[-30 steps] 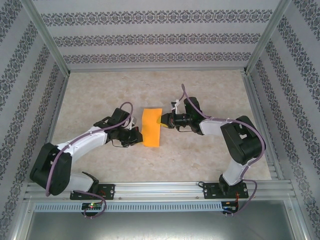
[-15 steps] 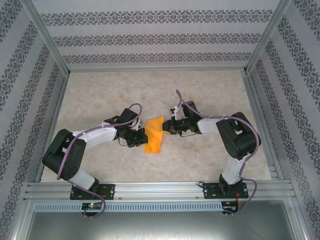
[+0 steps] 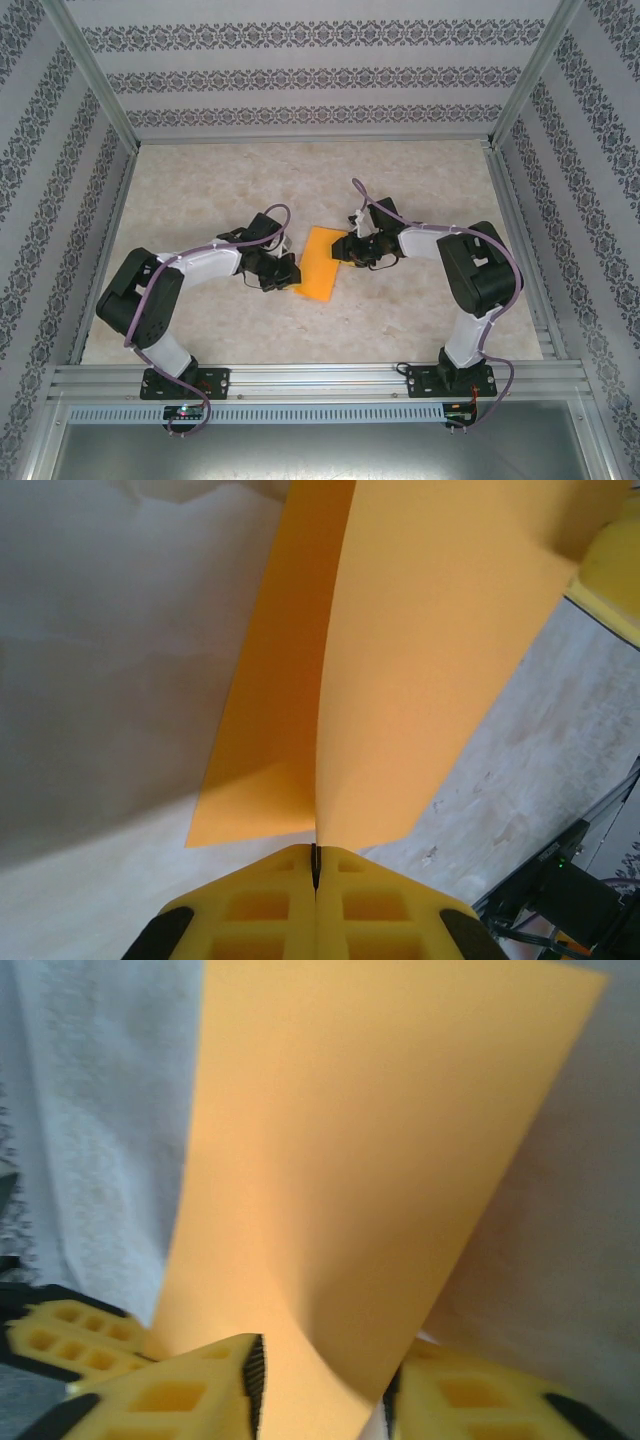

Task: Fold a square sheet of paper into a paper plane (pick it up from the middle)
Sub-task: Fold the triangle a second time at the center of the table.

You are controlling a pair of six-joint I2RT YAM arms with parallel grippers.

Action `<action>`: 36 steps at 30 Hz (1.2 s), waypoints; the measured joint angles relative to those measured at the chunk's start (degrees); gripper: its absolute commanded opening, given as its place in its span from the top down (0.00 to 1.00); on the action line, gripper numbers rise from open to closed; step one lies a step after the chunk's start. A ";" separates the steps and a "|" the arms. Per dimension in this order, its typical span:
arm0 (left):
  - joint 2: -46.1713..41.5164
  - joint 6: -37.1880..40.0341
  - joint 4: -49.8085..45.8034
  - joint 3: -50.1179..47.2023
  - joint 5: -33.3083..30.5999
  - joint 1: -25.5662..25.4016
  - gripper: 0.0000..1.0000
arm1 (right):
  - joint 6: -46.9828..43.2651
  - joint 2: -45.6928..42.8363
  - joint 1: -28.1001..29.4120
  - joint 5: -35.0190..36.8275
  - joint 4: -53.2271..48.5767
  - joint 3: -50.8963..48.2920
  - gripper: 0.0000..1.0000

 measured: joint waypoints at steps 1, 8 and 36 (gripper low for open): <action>0.22 0.00 0.00 0.33 0.00 -0.13 0.93 | -1.18 -0.55 -0.44 1.16 -1.66 0.20 0.57; 1.53 -0.20 0.00 1.20 0.17 -0.59 0.93 | -6.10 -5.53 -4.09 6.78 -8.94 0.68 0.58; 6.93 -0.76 -0.35 7.85 0.66 -1.95 0.93 | -6.80 3.08 2.43 8.35 -9.05 5.79 0.90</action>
